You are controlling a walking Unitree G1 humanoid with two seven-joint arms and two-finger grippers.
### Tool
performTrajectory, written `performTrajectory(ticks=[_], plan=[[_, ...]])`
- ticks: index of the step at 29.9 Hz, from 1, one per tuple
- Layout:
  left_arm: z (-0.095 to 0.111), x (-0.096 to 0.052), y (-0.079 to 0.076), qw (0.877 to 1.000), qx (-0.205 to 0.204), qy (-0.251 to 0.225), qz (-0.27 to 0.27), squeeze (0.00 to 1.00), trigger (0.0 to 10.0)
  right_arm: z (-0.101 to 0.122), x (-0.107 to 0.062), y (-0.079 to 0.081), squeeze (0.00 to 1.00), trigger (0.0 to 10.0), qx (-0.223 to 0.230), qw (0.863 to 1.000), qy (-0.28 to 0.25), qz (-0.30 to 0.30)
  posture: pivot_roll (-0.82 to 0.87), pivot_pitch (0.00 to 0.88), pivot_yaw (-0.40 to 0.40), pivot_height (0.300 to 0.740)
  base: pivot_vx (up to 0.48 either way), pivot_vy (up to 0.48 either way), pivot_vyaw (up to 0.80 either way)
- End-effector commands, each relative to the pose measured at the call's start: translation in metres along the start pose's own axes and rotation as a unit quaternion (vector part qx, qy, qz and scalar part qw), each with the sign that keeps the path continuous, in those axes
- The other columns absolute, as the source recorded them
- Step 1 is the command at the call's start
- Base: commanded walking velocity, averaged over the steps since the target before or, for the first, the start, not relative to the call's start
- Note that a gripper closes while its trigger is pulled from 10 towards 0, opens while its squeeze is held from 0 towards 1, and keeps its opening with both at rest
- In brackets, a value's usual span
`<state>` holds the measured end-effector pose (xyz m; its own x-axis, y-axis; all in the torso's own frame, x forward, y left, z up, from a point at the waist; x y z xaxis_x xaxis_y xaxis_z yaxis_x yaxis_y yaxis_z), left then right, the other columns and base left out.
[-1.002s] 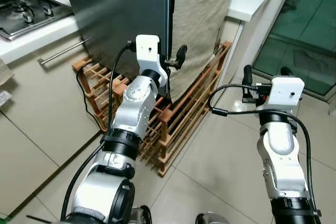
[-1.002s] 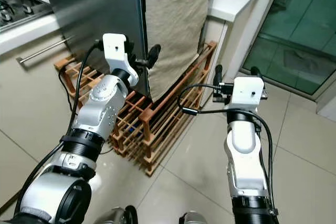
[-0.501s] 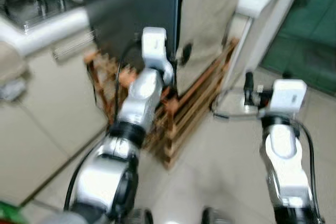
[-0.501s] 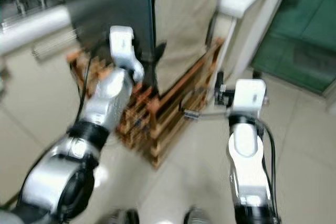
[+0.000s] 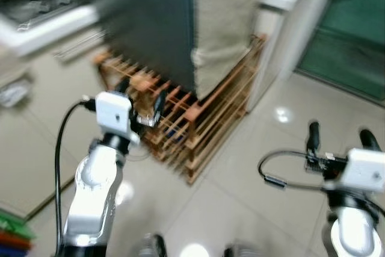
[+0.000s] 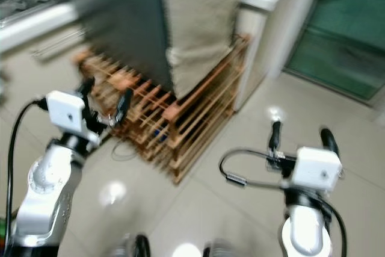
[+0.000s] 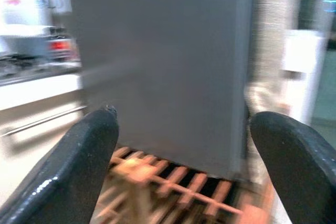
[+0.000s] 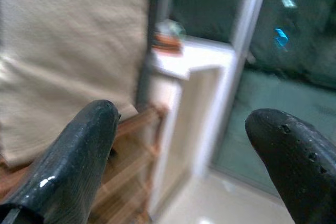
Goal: Restocking fridge
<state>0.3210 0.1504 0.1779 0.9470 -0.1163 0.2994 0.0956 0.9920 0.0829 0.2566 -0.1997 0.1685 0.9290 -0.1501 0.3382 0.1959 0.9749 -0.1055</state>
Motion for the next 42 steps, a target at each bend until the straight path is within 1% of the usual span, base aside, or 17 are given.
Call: performTrajectory(ticks=[1, 2, 3, 4, 8, 11, 12, 13, 15, 17, 18, 21, 26, 30, 31, 42], plan=[[0.015, 0.011, 0.009, 0.999, 0.003, -0.034, 0.028, 0.0, 10.0, -0.005, -0.003, 0.003, 0.45, 10.0, -0.006, 1.0, 0.002, 0.004, -0.16, 0.066, 0.028, 0.732, 0.0, 0.0, 0.0], [0.019, 0.017, 0.007, 0.999, 0.001, -0.042, 0.031, 0.0, 10.0, -0.002, 0.005, 0.005, 0.44, 10.0, -0.011, 1.0, -0.011, 0.008, -0.17, 0.062, 0.028, 0.732, 0.0, 0.0, 0.0], [0.018, 0.02, 0.004, 0.999, 0.002, -0.041, 0.026, 0.0, 10.0, -0.001, 0.009, 0.006, 0.43, 10.0, -0.01, 1.0, -0.017, 0.007, -0.18, 0.061, 0.032, 0.732, 0.0, 0.0, 0.0], [0.018, 0.019, 0.002, 0.999, 0.004, -0.037, 0.022, 0.0, 10.0, 0.0, 0.01, 0.006, 0.43, 10.0, -0.009, 1.0, -0.02, 0.007, -0.18, 0.061, 0.032, 0.732, 0.0, 0.0, 0.0], [0.012, 0.023, -0.007, 1.0, -0.011, -0.018, 0.013, 0.0, 10.0, 0.002, 0.024, 0.009, 0.42, 10.0, -0.007, 0.999, -0.035, 0.008, -0.19, 0.061, 0.047, 0.732, 0.0, 0.0, 0.0], [0.011, 0.024, -0.008, 1.0, -0.004, -0.014, 0.011, 0.0, 10.0, 0.002, 0.027, 0.01, 0.42, 10.0, -0.008, 0.999, -0.039, 0.009, -0.19, 0.061, 0.047, 0.732, 0.0, 0.0, 0.0], [0.008, 0.027, -0.013, 1.0, -0.004, -0.008, 0.001, 0.0, 10.0, 0.001, 0.03, 0.01, 0.42, 10.0, -0.006, 0.999, -0.037, 0.009, -0.2, 0.058, 0.05, 0.732, 0.0, 0.0, 0.0], [0.007, 0.03, -0.016, 1.0, -0.01, -0.007, -0.008, 0.0, 10.0, -0.001, 0.033, 0.011, 0.42, 10.0, -0.003, 0.999, -0.032, 0.013, -0.2, 0.058, 0.05, 0.732, 0.266, 0.0, 0.0], [0.007, 0.032, -0.019, 1.0, -0.018, -0.005, -0.012, 0.0, 10.0, -0.001, 0.035, 0.013, 0.42, 10.0, -0.003, 0.999, -0.03, 0.018, -0.2, 0.06, 0.051, 0.732, 0.373, 0.0, 0.0], [0.017, 0.038, -0.024, 0.999, -0.034, -0.016, -0.019, 0.0, 10.0, 0.001, 0.038, 0.016, 0.42, 10.0, 0.003, 0.999, -0.029, 0.027, -0.21, 0.063, 0.053, 0.732, 0.48, 0.0, 0.0], [0.017, 0.038, -0.024, 0.999, -0.034, -0.016, -0.019, 0.0, 10.0, 0.001, 0.038, 0.016, 0.42, 10.0, 0.003, 0.999, -0.029, 0.027, -0.21, 0.063, 0.053, 0.732, 0.48, 0.0, 0.0], [0.026, 0.045, -0.025, 0.998, -0.054, -0.029, -0.014, 0.0, 10.0, 0.005, 0.041, 0.017, 0.43, 10.0, 0.002, 0.999, -0.036, 0.026, -0.2, 0.063, 0.057, 0.732, 0.48, 0.0, 0.0], [0.03, 0.048, -0.027, 0.997, -0.06, -0.036, -0.016, 0.0, 10.0, 0.008, 0.044, 0.016, 0.42, 10.0, 0.004, 0.999, -0.042, 0.023, -0.2, 0.061, 0.059, 0.732, 0.48, 0.0, 0.0], [0.024, 0.047, -0.03, 0.998, -0.06, -0.025, -0.022, 0.0, 10.0, 0.009, 0.045, 0.014, 0.43, 10.0, 0.005, 0.999, -0.044, 0.02, -0.21, 0.059, 0.06, 0.732, 0.48, 0.0, 0.0], [0.022, 0.047, -0.032, 0.998, -0.054, -0.02, -0.027, 0.0, 10.0, 0.007, 0.044, 0.014, 0.43, 10.0, 0.006, 0.999, -0.041, 0.019, -0.21, 0.057, 0.059, 0.732, 0.48, 0.0, 0.0], [0.018, 0.047, -0.036, 0.998, -0.048, -0.012, -0.044, 0.0, 10.0, 0.0, 0.043, 0.018, 0.43, 10.0, 0.02, 0.999, -0.027, 0.014, -0.2, 0.049, 0.065, 0.732, 0.48, 0.0, 0.0]])
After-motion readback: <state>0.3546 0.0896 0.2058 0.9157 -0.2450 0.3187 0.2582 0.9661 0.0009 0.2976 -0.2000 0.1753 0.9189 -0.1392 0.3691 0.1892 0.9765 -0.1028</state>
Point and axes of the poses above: a point about 5 cm out from each wrist's last joint towards the gripper, its own x axis pointing out of the wrist towards the gripper, its own z axis along the axis of the wrist's last joint, y = z × x, the point moved 5 cm from there along x, pointing out of the wrist towards the gripper, and after that the axes turned 4 degrees about x, right-handed, at the moved point
